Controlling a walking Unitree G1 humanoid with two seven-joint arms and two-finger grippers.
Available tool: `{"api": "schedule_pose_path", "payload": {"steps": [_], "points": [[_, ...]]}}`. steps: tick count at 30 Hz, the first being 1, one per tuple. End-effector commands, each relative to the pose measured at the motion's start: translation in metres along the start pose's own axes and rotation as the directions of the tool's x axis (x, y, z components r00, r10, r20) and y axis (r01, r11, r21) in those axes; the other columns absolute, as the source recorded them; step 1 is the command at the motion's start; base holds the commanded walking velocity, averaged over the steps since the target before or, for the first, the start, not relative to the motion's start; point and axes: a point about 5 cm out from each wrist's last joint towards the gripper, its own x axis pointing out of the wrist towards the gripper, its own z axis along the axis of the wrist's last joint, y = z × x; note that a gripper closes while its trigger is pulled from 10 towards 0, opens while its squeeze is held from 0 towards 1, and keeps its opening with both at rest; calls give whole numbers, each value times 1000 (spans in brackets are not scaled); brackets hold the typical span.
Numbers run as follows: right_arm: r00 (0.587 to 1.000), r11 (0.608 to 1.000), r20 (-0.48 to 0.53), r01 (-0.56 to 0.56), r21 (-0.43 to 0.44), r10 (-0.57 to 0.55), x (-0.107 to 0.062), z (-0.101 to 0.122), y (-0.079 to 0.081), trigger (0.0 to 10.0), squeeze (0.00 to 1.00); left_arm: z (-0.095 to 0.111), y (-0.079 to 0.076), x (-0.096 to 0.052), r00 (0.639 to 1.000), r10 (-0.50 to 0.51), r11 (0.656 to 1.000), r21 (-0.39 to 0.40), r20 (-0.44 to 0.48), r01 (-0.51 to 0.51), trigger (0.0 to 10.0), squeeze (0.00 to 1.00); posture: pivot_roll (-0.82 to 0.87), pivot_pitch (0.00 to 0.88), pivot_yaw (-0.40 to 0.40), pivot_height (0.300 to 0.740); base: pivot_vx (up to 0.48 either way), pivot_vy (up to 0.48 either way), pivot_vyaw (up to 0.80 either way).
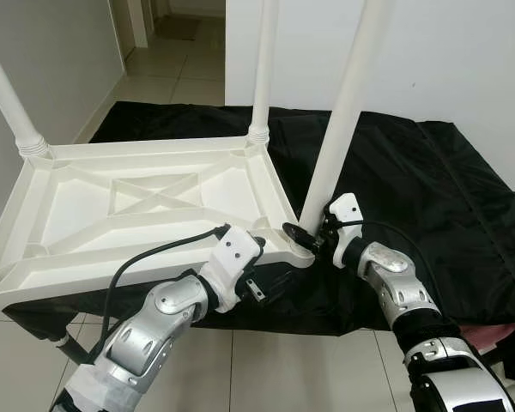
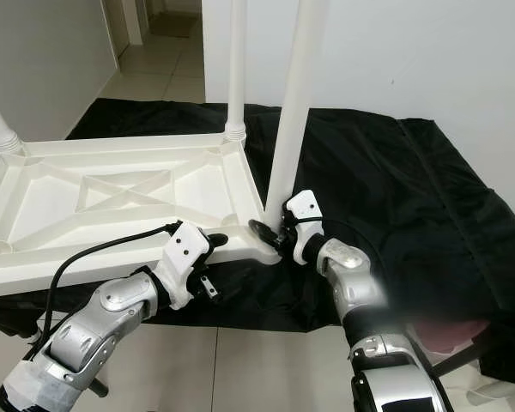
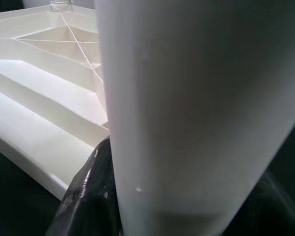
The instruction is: Building children table
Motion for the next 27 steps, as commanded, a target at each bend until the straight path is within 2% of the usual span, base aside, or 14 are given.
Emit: {"api": "schedule_pose_path", "payload": {"steps": [1,3,4,9,11,12,13,15,20,22,25,27], "points": [[1000,1000,-18,4,-2,-4,-4,-4,-3,3137,0,-1,-5,0,997,-72,997,4,-4,72,10000,0,29,0,-55,740,0,0,0],[1000,1000,-18,4,-2,-4,-4,-4,-3,3137,0,-1,-5,0,997,-72,997,4,-4,72,10000,0,29,0,-55,740,0,0,0],[1000,1000,-14,14,7,-14,-4,-4,-4,10000,0,-1,-5,0,997,-72,997,4,-4,72,10000,0,29,0,-54,740,0,0,0],[998,997,8,61,37,-61,-3,-2,-1,10000,0,-2,-5,-1,997,-74,997,3,-6,74,10000,0,28,3,-52,740,0,0,0],[989,989,-32,147,10,-147,-1,-3,-1,10000,0,-2,-5,-1,997,-74,997,3,-8,74,10000,0,28,6,-51,740,0,0,0],[989,989,-32,147,10,-147,-1,-3,-1,10000,0,-2,-5,-1,997,-74,997,3,-8,74,10000,0,28,6,-51,740,0,0,0],[970,969,-51,242,47,-240,1,-4,-1,10000,0,-3,-5,-2,997,-74,997,3,-11,74,10000,0,28,7,-50,740,0,0,0],[952,948,-62,304,94,-299,2,-6,0,10000,0,-4,-6,-2,997,-73,997,2,-15,73,10000,0,26,9,-49,740,0,0,0],[931,924,-73,363,120,-357,3,-6,5,10000,0,-5,-6,-2,997,-74,997,0,-17,74,10000,0,25,12,-48,740,0,0,0],[897,888,-109,440,133,-428,5,-9,14,10000,0,-5,-6,-2,997,-76,997,0,-17,76,10000,0,25,16,-47,740,0,0,0],[875,865,-126,483,135,-468,5,-11,18,10000,0,-5,-6,-2,997,-76,997,0,-17,76,10000,0,27,18,-46,740,0,0,0],[804,789,-142,594,157,-577,4,-11,27,10000,0,-4,-6,-3,997,-75,997,1,-16,75,10000,0,29,22,-46,740,0,0,0]]}}
